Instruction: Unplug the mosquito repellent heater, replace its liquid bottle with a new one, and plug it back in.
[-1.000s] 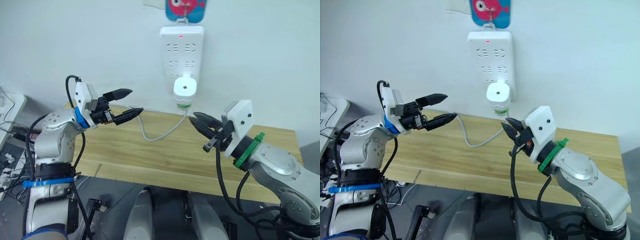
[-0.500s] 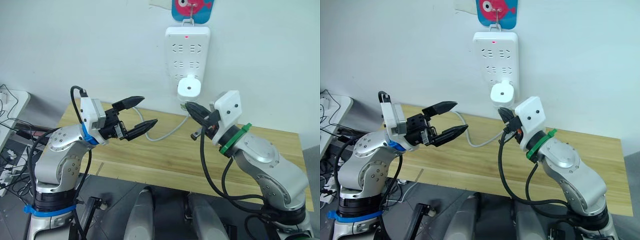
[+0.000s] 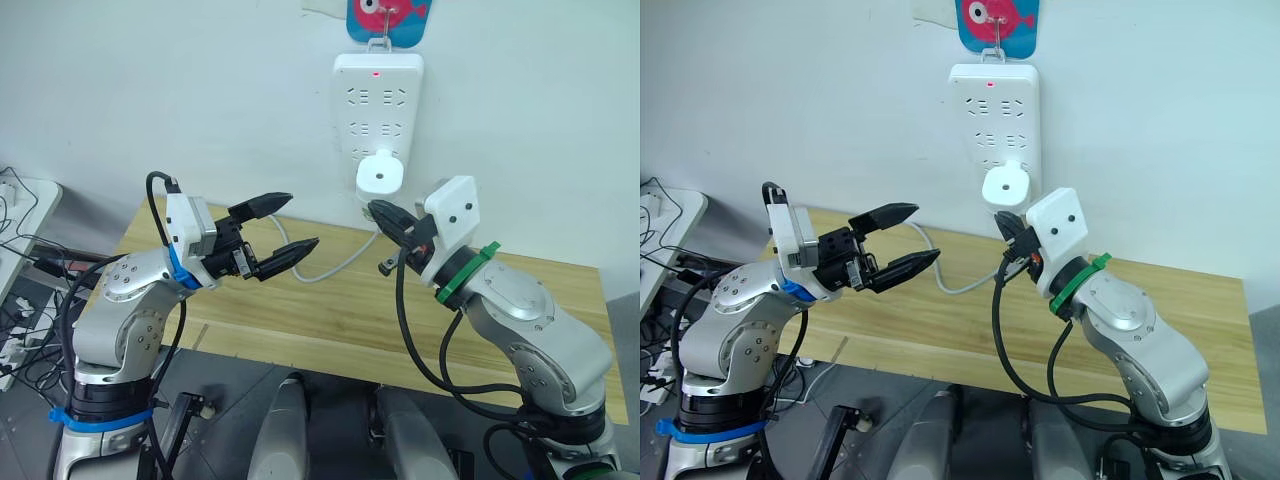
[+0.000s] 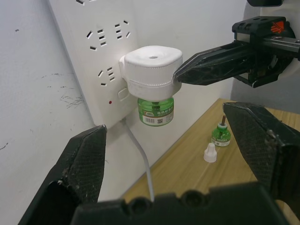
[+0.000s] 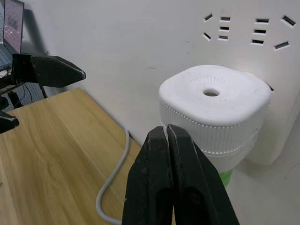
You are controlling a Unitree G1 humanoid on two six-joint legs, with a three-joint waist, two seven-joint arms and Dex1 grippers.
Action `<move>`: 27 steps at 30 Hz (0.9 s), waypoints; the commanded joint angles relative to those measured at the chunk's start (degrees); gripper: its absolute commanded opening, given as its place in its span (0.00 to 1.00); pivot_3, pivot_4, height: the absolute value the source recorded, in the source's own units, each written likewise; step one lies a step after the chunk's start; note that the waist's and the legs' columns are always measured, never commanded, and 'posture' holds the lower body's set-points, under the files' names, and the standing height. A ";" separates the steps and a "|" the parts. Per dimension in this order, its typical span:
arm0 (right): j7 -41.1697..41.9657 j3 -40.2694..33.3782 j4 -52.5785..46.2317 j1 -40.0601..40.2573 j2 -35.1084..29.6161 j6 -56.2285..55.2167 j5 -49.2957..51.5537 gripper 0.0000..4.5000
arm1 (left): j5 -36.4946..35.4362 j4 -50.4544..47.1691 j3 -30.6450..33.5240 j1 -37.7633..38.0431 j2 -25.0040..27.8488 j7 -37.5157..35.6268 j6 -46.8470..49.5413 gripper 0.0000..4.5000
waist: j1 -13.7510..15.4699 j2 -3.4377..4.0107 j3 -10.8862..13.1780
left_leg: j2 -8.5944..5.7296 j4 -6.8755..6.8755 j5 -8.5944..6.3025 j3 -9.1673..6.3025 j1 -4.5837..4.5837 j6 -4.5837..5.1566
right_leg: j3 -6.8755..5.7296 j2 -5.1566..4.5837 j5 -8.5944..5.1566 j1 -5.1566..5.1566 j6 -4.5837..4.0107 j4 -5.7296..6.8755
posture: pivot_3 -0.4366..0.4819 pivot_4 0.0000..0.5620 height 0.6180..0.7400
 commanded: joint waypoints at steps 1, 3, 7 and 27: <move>1.30 -0.85 -3.74 1.52 -0.91 0.20 0.34 0.02 | -1.18 -2.05 -0.19 -0.21 0.38 0.10 -0.29 1.00 | 0.05 0.00 0.00 | 0.00 -0.02 0.00 0.00 0.00 0.00 | 0.00 0.00 0.00 0.00 0.00 -0.02 | 0.73 0.58 1.00; 1.52 -1.30 -3.89 1.83 -0.73 0.46 0.67 0.02 | -1.23 -1.98 -0.24 -0.20 0.35 0.14 -0.24 1.00 | 0.06 0.00 0.00 | -0.01 -0.06 0.00 0.01 0.00 0.00 | 0.00 0.00 0.00 0.01 0.00 -0.08 | 0.73 0.58 1.00; 1.02 -1.73 -3.01 1.38 -0.11 0.21 -0.17 0.02 | -1.12 -2.11 -0.59 0.01 0.19 0.24 -0.43 1.00 | 0.03 0.00 0.00 | 0.01 -0.10 0.00 0.00 0.00 -0.01 | -0.01 0.00 0.00 0.00 0.00 -0.08 | 0.73 0.58 1.00; -1.16 -0.87 -1.00 0.11 2.56 0.32 -3.27 0.02 | -0.78 -0.79 -1.47 -0.30 -0.28 0.08 -1.04 1.00 | 0.01 0.00 0.00 | 0.01 -0.10 0.00 0.01 0.00 -0.01 | 0.00 0.00 0.00 0.00 0.00 -0.10 | 0.72 0.58 1.00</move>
